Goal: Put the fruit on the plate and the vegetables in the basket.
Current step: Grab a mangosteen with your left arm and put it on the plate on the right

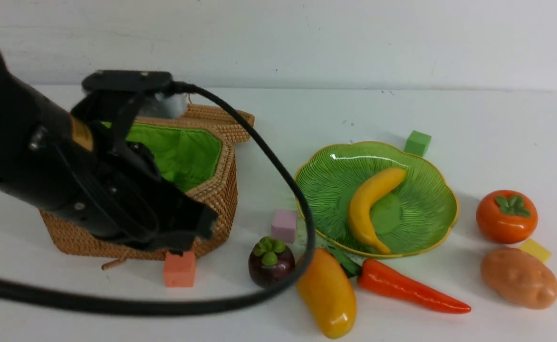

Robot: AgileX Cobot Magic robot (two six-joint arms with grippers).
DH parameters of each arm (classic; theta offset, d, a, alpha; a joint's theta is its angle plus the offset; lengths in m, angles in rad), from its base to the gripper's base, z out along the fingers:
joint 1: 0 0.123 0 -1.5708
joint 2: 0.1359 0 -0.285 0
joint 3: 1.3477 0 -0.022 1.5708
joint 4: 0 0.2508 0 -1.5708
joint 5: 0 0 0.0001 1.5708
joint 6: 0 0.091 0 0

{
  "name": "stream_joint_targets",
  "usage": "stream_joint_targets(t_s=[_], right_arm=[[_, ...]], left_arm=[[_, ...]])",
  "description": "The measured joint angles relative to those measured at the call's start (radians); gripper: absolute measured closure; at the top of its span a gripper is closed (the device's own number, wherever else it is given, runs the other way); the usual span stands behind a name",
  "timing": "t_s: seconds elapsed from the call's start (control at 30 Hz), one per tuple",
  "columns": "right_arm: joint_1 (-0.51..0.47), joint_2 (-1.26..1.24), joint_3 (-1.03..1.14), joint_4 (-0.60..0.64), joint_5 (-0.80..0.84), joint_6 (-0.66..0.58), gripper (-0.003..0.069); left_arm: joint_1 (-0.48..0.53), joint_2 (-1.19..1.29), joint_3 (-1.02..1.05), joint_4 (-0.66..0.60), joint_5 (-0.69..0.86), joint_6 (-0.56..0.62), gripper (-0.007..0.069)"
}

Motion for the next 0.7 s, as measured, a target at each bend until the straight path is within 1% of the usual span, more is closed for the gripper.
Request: stream_joint_targets(t_s=[0.07,0.17,0.27,0.43,0.5,0.57,0.63,0.67,0.7], right_arm=[[0.0,0.0,0.0,-0.011,0.004,0.017,0.0552],[0.0,0.0,0.0,-0.018,0.005,0.038,0.0552],[0.0,0.0,0.0,-0.038,0.006,0.065,0.0551],[0.0,0.0,0.0,-0.151,0.011,0.188,0.0549],[0.0,0.0,0.0,-0.17,0.011,0.205,0.0549],[0.0,0.0,0.0,-0.179,0.015,0.216,0.0549],[0.0,0.0,0.0,-0.183,0.018,0.217,0.0548],[0.0,0.0,0.0,-0.183,0.018,0.217,0.0547],[0.0,0.0,0.0,-0.183,0.018,0.217,0.0547]], left_arm=[[-0.077,0.023,0.0,0.053,0.0,-0.065,0.0638],[-0.149,0.057,0.0,0.084,-0.013,-0.111,0.0638],[-0.167,0.081,0.0,0.086,-0.022,-0.12,0.0638],[-0.17,0.131,0.0,0.118,-0.034,-0.127,0.0638],[-0.17,0.135,0.0,0.123,-0.05,-0.129,0.0636],[-0.17,0.142,0.0,0.123,-0.081,-0.128,0.0623],[-0.17,0.153,0.0,0.123,-0.109,-0.128,0.0591],[-0.17,0.153,0.0,0.123,-0.109,-0.128,0.0591],[-0.17,0.164,-0.001,0.123,-0.129,-0.128,0.0557]])
